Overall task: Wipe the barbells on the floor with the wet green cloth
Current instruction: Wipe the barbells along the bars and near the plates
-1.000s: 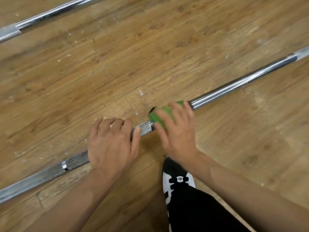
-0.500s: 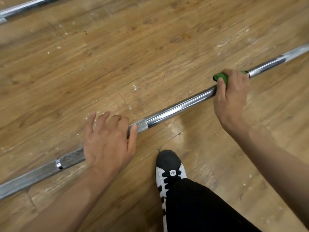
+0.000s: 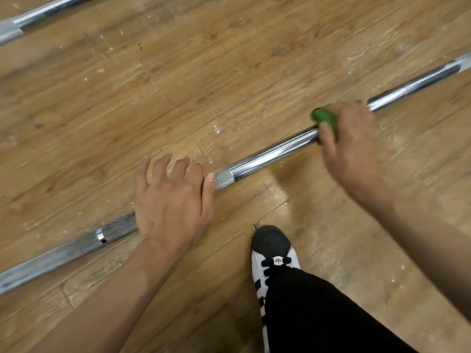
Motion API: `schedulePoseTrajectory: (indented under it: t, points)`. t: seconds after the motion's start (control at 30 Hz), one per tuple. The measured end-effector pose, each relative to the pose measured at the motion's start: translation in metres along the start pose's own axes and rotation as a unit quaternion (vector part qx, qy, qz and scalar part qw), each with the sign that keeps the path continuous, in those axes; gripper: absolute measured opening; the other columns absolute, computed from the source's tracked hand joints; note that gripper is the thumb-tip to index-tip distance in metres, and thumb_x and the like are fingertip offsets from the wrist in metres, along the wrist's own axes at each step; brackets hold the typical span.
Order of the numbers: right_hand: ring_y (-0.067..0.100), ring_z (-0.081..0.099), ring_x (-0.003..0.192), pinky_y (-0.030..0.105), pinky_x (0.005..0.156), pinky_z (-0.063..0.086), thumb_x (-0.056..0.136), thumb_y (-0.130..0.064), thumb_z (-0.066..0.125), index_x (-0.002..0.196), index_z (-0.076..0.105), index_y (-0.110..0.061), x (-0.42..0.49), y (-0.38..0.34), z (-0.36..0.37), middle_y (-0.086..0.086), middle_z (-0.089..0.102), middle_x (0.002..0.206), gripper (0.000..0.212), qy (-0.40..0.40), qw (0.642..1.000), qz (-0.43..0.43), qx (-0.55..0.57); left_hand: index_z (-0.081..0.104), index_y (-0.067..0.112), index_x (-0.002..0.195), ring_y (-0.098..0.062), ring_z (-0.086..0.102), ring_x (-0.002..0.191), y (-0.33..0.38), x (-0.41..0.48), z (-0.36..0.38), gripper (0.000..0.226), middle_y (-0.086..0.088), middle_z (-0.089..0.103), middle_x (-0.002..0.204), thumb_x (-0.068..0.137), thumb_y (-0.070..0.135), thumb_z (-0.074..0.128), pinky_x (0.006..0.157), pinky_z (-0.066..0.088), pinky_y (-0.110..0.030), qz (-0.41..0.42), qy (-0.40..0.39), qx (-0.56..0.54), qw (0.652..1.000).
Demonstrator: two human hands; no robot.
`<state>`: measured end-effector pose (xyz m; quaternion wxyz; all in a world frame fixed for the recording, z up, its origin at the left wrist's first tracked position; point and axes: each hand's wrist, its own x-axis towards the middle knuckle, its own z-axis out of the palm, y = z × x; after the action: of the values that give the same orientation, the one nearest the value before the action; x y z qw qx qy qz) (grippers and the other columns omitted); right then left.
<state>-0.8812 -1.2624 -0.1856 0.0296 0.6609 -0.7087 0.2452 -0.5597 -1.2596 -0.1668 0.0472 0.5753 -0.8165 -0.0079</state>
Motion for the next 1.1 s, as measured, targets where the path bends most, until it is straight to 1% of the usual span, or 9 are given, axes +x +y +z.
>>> schedulePoseTrajectory:
  t: [0.1,0.2,0.33,0.5,0.67,0.8,0.97,1.03,1.1]
  points:
    - [0.038,0.053,0.107,0.061,0.115,0.031,0.105,-0.021,0.046,0.116,0.063,-0.003,0.024,0.029,-0.006,0.018,0.064,0.111,0.027,0.008,0.996,0.091,-0.023,0.075,0.011,0.103,-0.041,0.056,0.129,-0.001,0.007,0.000,0.059,-0.009,0.073,0.124,0.109,0.041,0.025,0.116,0.028,-0.057,-0.012,0.000,-0.004,1.000]
    - [0.037,0.055,0.103,0.057,0.107,0.037,0.102,-0.020,0.044,0.108,0.066,-0.003,0.025,-0.017,0.013,0.019,0.066,0.108,0.028,0.032,0.992,0.112,-0.039,0.076,0.011,0.101,-0.041,0.057,0.128,-0.003,0.014,-0.001,0.058,-0.009,0.073,0.125,0.108,0.040,0.026,0.115,0.029,-0.056,-0.020,-0.010,0.003,1.000]
    - [0.032,0.060,0.114,0.050,0.123,0.026,0.107,-0.028,0.046,0.118,0.070,-0.009,-0.014,-0.121,0.048,0.011,0.068,0.111,0.033,0.015,0.999,-0.005,0.042,0.077,0.010,0.099,-0.040,0.056,0.129,-0.008,0.026,-0.001,0.060,-0.009,0.074,0.123,0.108,0.041,0.026,0.115,0.029,-0.056,-0.023,-0.014,0.016,1.000]
    - [0.032,0.060,0.104,0.045,0.103,0.038,0.110,-0.041,0.043,0.131,0.058,-0.017,0.011,-0.095,0.044,0.014,0.068,0.109,0.035,-0.046,0.976,-0.209,0.037,0.078,0.009,0.095,-0.042,0.056,0.129,-0.016,0.040,0.000,0.062,-0.010,0.073,0.124,0.108,0.040,0.027,0.116,0.028,-0.056,-0.029,-0.016,0.027,0.999]
    - [0.040,0.054,0.101,0.047,0.097,0.035,0.110,-0.040,0.038,0.125,0.060,-0.006,0.057,0.009,0.019,0.018,0.063,0.107,0.043,-0.009,0.999,-0.027,-0.018,0.081,0.011,0.094,-0.039,0.055,0.128,-0.025,0.057,0.001,0.066,-0.007,0.073,0.125,0.107,0.044,0.026,0.114,0.029,-0.053,-0.044,-0.026,0.038,0.998]
    - [0.036,0.054,0.107,0.047,0.106,0.034,0.102,-0.034,0.046,0.115,0.065,-0.015,0.067,-0.049,0.041,0.012,0.067,0.106,0.030,0.012,0.994,0.095,-0.051,0.081,0.013,0.088,-0.036,0.061,0.117,-0.033,0.072,0.000,0.077,-0.005,0.076,0.112,0.104,0.059,0.021,0.097,0.036,-0.047,-0.040,-0.040,0.028,0.998]
    - [0.031,0.058,0.106,0.045,0.112,0.035,0.108,-0.035,0.046,0.130,0.067,-0.014,0.034,-0.154,0.078,0.009,0.066,0.107,0.037,-0.012,0.993,-0.109,0.038,0.080,0.014,0.093,-0.035,0.062,0.109,-0.046,0.094,0.001,0.078,-0.005,0.076,0.109,0.103,0.061,0.018,0.089,0.041,-0.047,-0.016,-0.053,0.026,0.998]
    - [0.035,0.059,0.106,0.046,0.108,0.038,0.110,-0.040,0.044,0.136,0.063,-0.015,0.048,-0.137,0.079,0.012,0.065,0.108,0.041,-0.021,0.981,-0.192,0.026,0.077,0.012,0.098,-0.036,0.061,0.105,-0.053,0.099,0.001,0.078,-0.006,0.074,0.111,0.104,0.062,0.018,0.087,0.044,-0.047,-0.024,-0.022,-0.041,0.999]
    - [0.035,0.056,0.110,0.045,0.105,0.036,0.111,-0.042,0.042,0.140,0.056,-0.016,0.066,-0.095,0.077,0.017,0.065,0.112,0.041,-0.011,0.979,-0.203,0.015,0.073,0.010,0.103,-0.035,0.060,0.101,-0.055,0.097,0.001,0.079,-0.007,0.071,0.110,0.106,0.062,0.014,0.086,0.045,-0.048,-0.042,0.036,-0.114,0.992]
